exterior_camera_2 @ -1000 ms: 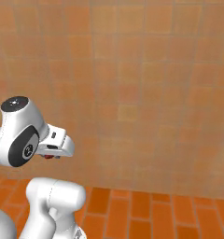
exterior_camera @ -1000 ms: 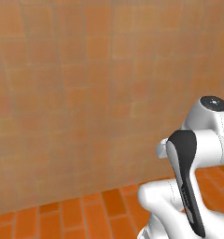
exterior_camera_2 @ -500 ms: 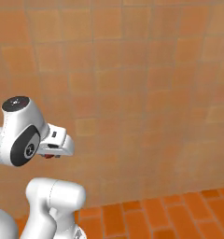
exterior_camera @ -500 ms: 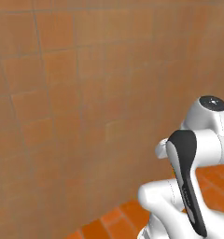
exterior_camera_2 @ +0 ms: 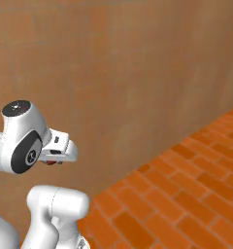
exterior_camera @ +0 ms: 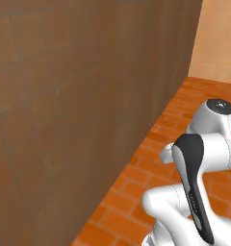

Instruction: Take the strawberry from the fridge and place it on top of the pancake, located on the dining counter.

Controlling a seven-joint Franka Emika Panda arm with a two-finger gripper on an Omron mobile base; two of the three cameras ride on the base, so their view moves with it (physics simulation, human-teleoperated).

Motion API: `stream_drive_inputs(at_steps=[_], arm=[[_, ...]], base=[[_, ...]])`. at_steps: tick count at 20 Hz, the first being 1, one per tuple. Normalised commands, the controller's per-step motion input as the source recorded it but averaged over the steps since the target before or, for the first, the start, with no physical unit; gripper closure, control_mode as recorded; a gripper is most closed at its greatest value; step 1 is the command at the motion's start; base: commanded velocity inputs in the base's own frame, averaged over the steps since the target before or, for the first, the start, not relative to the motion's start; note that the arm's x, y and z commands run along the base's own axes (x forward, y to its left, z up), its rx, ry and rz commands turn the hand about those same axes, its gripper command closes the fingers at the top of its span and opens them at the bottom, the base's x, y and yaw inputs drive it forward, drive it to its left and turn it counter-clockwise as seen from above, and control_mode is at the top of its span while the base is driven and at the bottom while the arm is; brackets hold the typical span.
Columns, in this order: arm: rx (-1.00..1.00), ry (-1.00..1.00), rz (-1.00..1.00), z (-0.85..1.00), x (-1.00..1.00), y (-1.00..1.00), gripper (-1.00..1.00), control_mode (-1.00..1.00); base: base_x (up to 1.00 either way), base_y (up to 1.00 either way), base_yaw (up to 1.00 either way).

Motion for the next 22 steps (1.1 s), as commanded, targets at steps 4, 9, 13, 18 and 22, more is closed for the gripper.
stream_drive_inputs(at_steps=[4, 9, 13, 18, 22], arm=[[0.0, 0.0, 0.0, 0.0, 0.0, 0.0, 1.0, 1.0], [0.0, 0.0, 0.0, 0.0, 0.0, 0.0, 1.0, 1.0], [0.0, 0.0, 0.0, 0.0, 0.0, 0.0, 1.0, 1.0], [0.0, 0.0, 0.0, 0.0, 0.0, 0.0, 1.0, 1.0], [0.0, 0.0, 0.0, 0.0, 0.0, 0.0, 1.0, 1.0]], base=[[0.04, -0.03, -0.93], [0.14, 0.0, -0.92], [0.29, 0.14, -0.9], [0.94, 0.42, -0.66], [0.97, 0.67, -0.57]])
